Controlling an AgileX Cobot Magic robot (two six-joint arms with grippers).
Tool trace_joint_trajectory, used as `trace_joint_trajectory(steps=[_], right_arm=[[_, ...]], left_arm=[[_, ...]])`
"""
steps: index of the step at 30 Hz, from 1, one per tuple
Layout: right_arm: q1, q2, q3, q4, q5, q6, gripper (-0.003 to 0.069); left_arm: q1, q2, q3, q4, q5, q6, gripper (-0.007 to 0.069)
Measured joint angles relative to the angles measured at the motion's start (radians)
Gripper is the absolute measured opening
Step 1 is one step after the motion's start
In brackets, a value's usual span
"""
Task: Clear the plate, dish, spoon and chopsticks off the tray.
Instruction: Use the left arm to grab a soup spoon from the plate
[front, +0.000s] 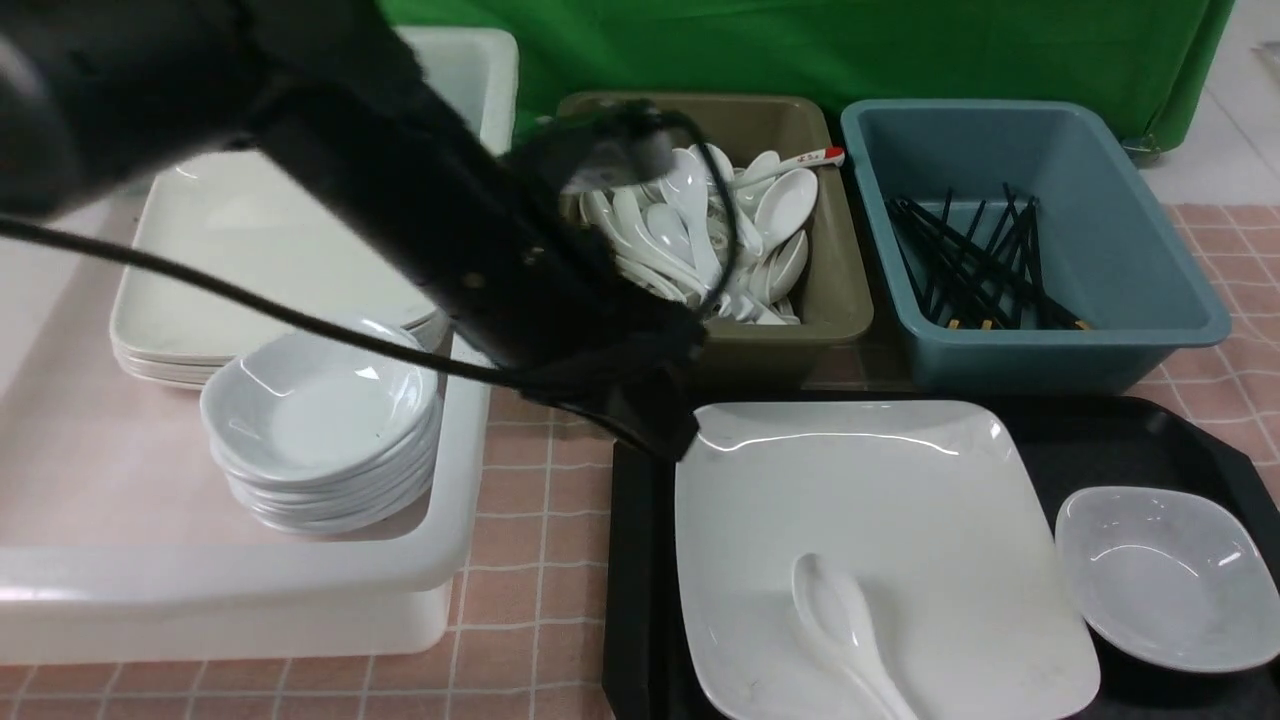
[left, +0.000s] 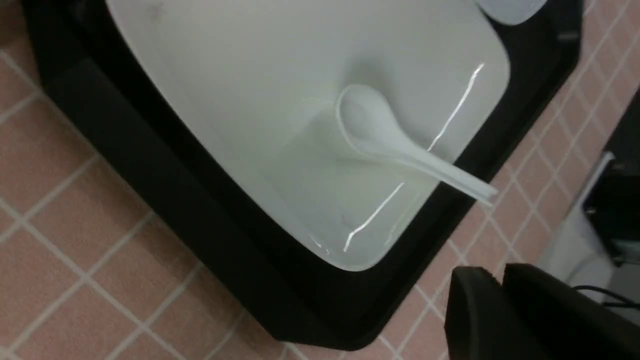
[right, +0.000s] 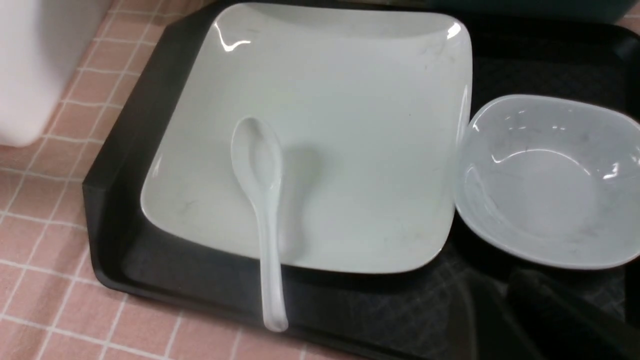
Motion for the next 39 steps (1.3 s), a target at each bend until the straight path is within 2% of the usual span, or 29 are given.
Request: trace_joint_trajectory(steps=[2,4,5,8,12,16,24,39], right_arm=[[0.000,0.000,0.000,0.000,0.000,0.000,0.0150],[0.000,0.000,0.000,0.000,-0.001,0.000,0.0154],[0.000,0.000,0.000,0.000,-0.001,0.000,0.0154],[0.000,0.000,0.000,0.000,-0.001,0.000,0.0160],[0.000,0.000,0.000,0.000,0.000,0.000,0.0167],[0.000,0.000,0.000,0.000,0.001,0.000,0.0172],[0.000,0.000,0.000,0.000,0.001,0.000,0.0186],[0.000,0.000,0.000,0.000,0.001,0.000,0.0199]], left_arm=[[-0.042,0.044,-0.049,0.053,0.000,-0.039,0.0153],[-0.120,0.154,-0.138,0.149,0.001,-0.074,0.0245],[-0.120,0.154,-0.145,0.149,0.001,-0.075,0.0251],[-0.178,0.289,-0.259,0.234,0.003,-0.082,0.0358],[-0.200,0.400,-0.360,0.285,0.003,-0.075,0.0444],[-0.200,0.468,-0.390,0.291,0.001,-0.059,0.0471],[-0.200,0.540,-0.394,0.287,-0.007,-0.007,0.0474],[-0.200,0.551,-0.399,0.166,-0.002,0.070,0.0475]])
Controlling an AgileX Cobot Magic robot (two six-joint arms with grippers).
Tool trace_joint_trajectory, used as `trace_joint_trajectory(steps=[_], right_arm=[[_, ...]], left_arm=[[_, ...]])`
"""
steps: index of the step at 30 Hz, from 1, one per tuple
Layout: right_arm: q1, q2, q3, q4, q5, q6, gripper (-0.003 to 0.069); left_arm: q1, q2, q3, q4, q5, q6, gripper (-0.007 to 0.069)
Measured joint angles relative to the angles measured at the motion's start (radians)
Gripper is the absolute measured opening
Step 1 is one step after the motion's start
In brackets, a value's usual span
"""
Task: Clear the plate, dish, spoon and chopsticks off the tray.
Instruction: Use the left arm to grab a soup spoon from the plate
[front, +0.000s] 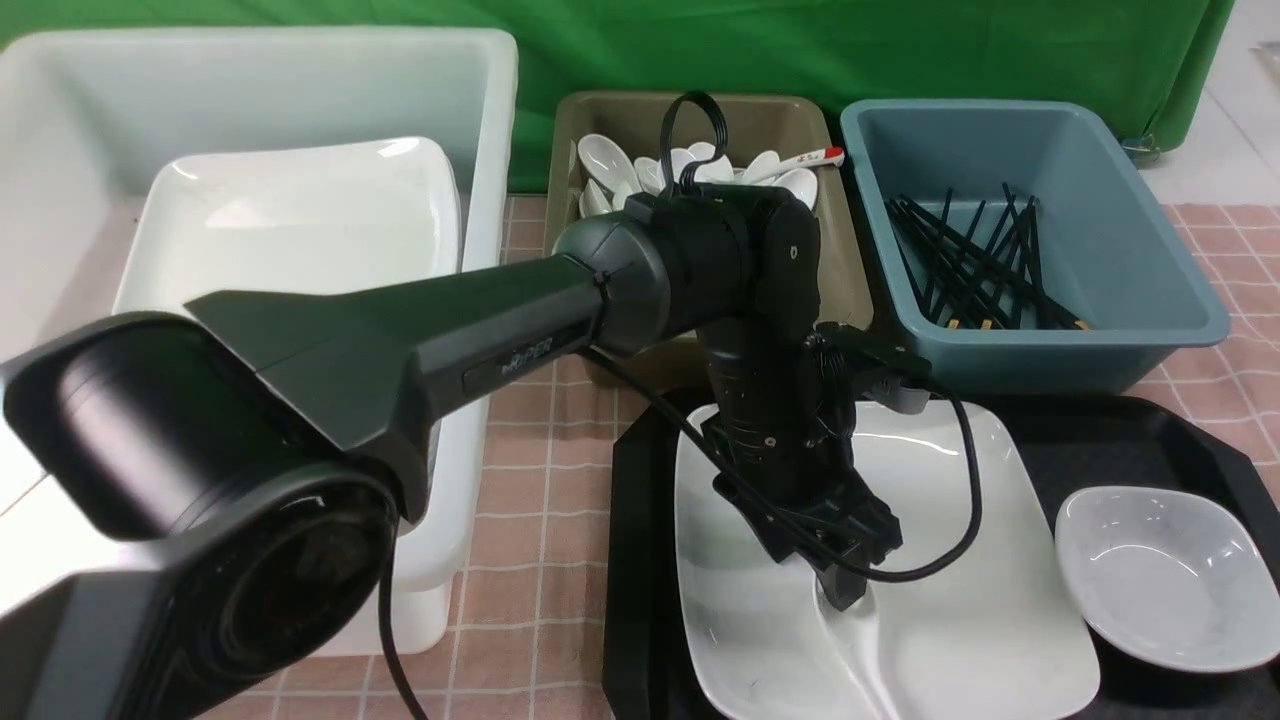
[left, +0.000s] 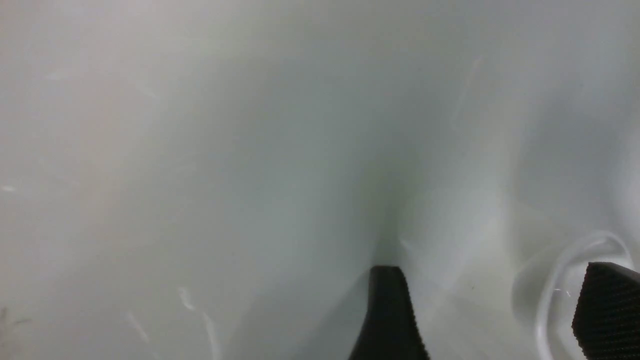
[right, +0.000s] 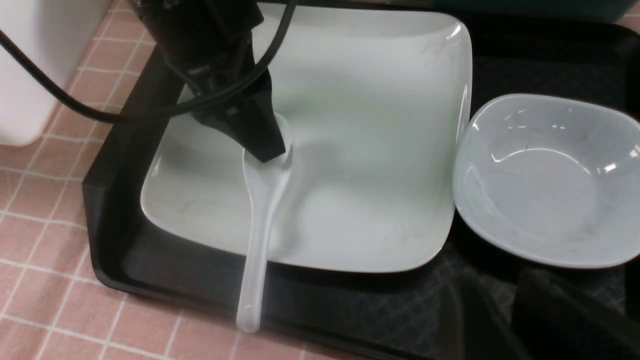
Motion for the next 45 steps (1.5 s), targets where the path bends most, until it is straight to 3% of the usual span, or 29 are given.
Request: trace_joint_trajectory(steps=[10,15,16,20,37,45], right_arm=[[0.000,0.000,0.000,0.000,0.000,0.001,0.0209],[0.000,0.000,0.000,0.000,0.000,0.003,0.0217],[0.000,0.000,0.000,0.000,0.000,0.003,0.0220],[0.000,0.000,0.000,0.000,0.000,0.003,0.0224],[0.000,0.000,0.000,0.000,0.000,0.003,0.0238],[0.000,0.000,0.000,0.000,0.000,0.003,0.0239]], left_arm=[[0.000,0.030,-0.011,-0.111,-0.006,0.005,0.0454],[0.000,0.034,-0.011,-0.116,-0.014,-0.003,0.0334],[0.000,0.035,-0.011,-0.108,-0.016,-0.003,0.0259],[0.000,0.036,-0.011,-0.098,-0.015,-0.007,0.0137],[0.000,0.007,-0.011,-0.063,0.006,-0.052,0.0135],[0.052,-0.068,-0.174,-0.031,0.023,-0.131,0.0108]])
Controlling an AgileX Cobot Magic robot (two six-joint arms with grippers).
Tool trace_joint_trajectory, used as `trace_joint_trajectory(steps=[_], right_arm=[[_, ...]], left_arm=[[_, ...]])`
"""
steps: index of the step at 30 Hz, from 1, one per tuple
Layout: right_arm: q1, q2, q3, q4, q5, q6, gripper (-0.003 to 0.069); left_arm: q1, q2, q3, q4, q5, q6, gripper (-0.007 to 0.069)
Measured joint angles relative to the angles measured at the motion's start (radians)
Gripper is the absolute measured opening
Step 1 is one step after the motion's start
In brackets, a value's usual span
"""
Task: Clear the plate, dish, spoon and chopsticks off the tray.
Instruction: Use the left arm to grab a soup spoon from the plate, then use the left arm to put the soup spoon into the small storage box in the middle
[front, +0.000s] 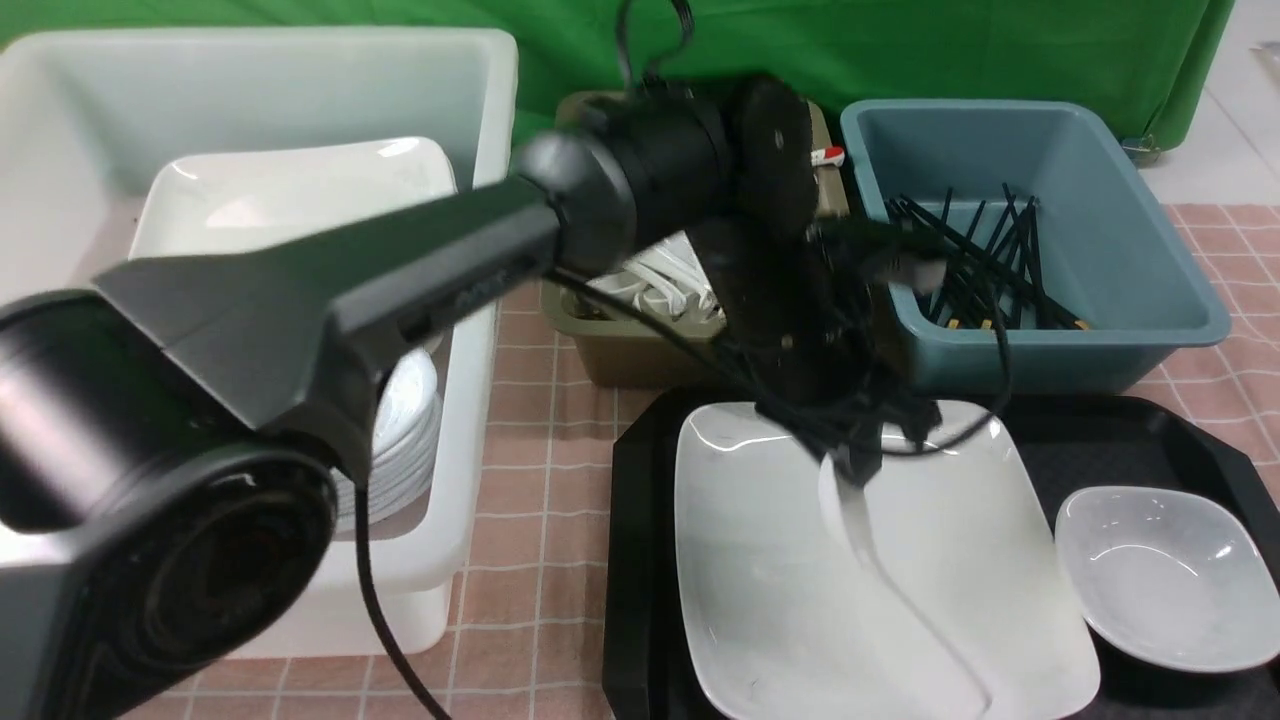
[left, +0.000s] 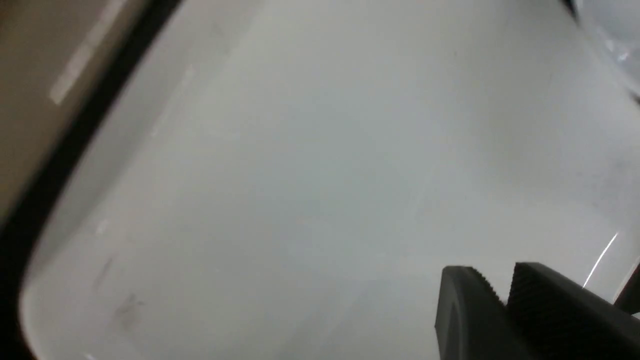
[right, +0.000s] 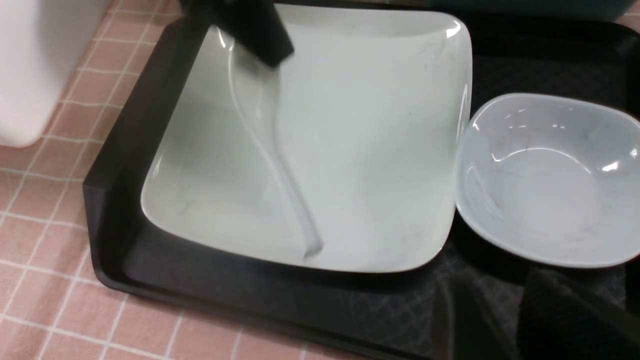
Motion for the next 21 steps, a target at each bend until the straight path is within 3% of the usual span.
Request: trace_joint_trajectory(steps=[8,16,21], right_arm=[[0.000,0.000,0.000,0.000,0.001,0.000,0.0239],[0.000,0.000,0.000,0.000,0.000,0.000,0.0239],[0.000,0.000,0.001,0.000,-0.003,0.000,0.0239]], left_arm=[[0.148,0.001,-0.239,0.000,0.004,-0.101,0.0108],[0.347,0.013,-0.310,-0.004,-0.280,-0.237,0.0107],[0.390,0.074,-0.311,-0.012,-0.311,-0.248,0.0107]])
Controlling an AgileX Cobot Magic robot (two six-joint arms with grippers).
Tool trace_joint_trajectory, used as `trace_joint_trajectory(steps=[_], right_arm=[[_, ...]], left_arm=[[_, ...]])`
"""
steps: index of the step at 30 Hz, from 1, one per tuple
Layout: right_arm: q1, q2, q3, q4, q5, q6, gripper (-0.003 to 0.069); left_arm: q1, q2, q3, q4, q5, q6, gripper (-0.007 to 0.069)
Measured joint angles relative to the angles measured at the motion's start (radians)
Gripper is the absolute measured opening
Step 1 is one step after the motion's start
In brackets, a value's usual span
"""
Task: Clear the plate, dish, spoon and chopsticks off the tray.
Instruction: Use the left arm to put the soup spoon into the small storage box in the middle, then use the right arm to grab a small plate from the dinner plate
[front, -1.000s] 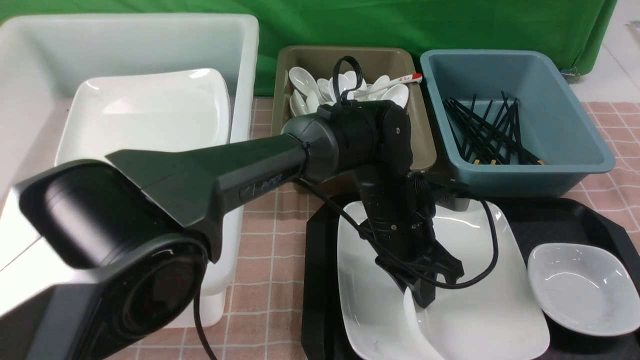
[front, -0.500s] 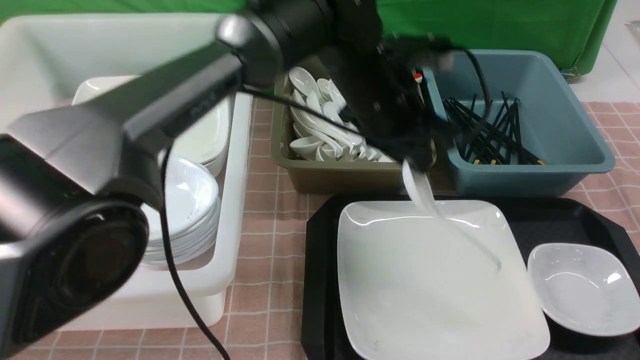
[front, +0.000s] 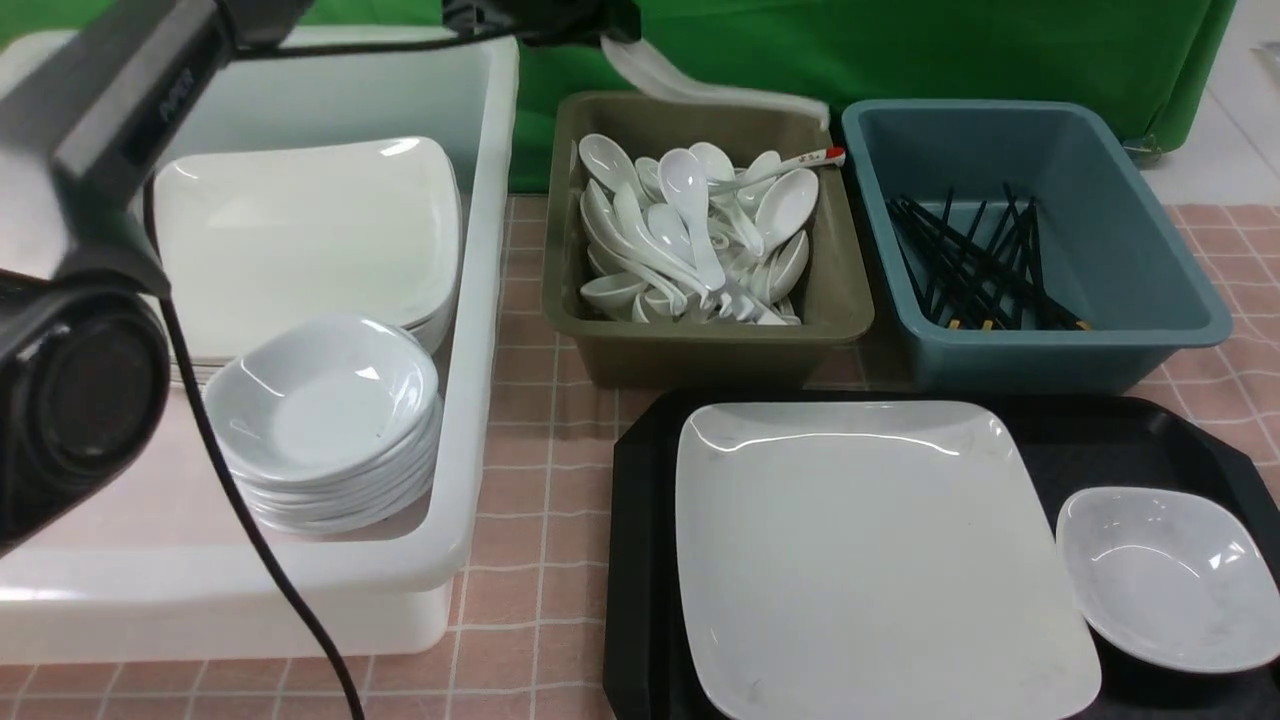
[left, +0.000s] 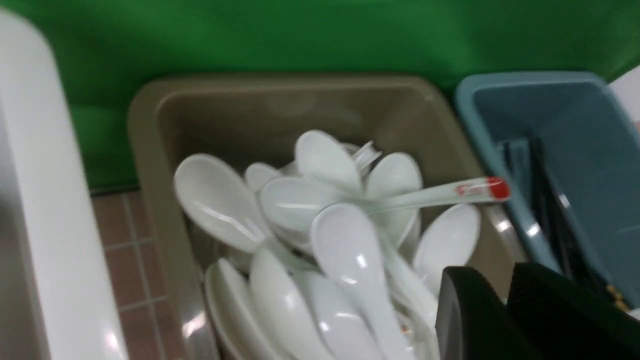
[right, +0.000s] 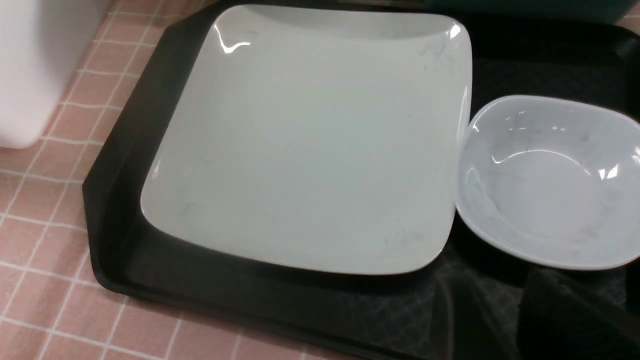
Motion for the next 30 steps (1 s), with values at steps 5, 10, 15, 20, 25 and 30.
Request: trace_joint_trajectory(steps=[5,10,15,20,25,30], right_arm=[[0.000,0.000,0.000,0.000,0.000,0.000,0.0239],[0.000,0.000,0.000,0.000,0.000,0.000,0.0239],[0.000,0.000,0.000,0.000,0.000,0.000,0.0239],[0.000,0.000,0.000,0.000,0.007,-0.001,0.0183],[0.000,0.003,0.000,-0.007,0.058,-0.023,0.0032],[0.000,0.045,0.000,-0.019,0.184,-0.027,0.0030]], left_arm=[[0.001,0.036,0.004,0.011,0.003,-0.040,0.0204],[0.002,0.012,-0.019,-0.004,0.035,-0.027,0.0373],[0.002,-0.062,-0.101,0.005,0.149,-0.013,0.0374],[0.002,-0.182,-0.188,0.086,0.293,0.033,0.0169],[0.002,-0.335,-0.145,0.134,0.312,0.091,0.0006],[0.002,-0.472,0.142,0.134,0.315,0.137,0.0001]])
